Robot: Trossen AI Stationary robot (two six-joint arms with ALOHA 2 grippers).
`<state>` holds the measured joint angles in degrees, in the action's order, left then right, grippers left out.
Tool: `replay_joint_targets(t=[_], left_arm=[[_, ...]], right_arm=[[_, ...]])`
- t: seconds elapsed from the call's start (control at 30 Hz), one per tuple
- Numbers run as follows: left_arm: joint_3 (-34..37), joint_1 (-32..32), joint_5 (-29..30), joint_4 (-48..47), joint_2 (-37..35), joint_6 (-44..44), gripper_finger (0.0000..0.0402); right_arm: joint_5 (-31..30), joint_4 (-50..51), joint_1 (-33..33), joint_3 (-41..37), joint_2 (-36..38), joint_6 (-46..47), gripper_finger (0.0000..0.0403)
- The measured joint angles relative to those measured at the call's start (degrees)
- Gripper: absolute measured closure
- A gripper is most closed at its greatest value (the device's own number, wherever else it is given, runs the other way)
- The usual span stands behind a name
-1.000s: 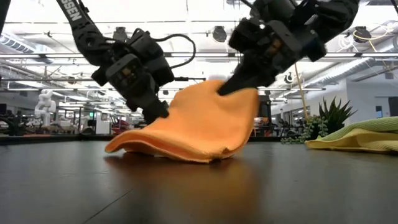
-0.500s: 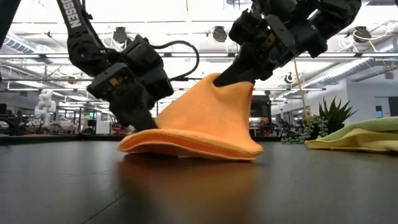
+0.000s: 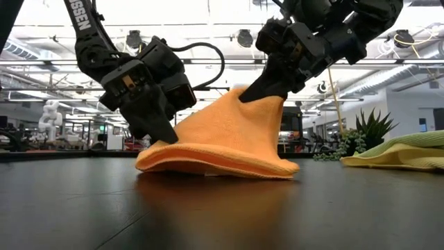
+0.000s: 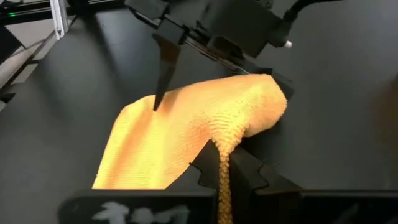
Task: Fold microfiber towels
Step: Put the folded orange towel into the orange bin
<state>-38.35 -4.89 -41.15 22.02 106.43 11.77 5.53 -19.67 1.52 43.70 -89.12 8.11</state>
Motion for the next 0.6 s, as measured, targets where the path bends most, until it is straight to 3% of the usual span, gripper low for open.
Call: replay_joint_targets(t=[0.3, 0.6], left_arm=[[-0.04, 1.35, -1.95, -2.69, -0.07, 3.12, 0.0163], [-0.04, 4.08, 3.49, -1.57, -0.15, 9.81, 0.0168]], right_arm=[[-2.92, 1.94, -0.17, 0.00, 0.00, 1.69, 0.0403], [-2.98, 1.26, -0.17, 0.00, 0.00, 1.71, 0.0403]])
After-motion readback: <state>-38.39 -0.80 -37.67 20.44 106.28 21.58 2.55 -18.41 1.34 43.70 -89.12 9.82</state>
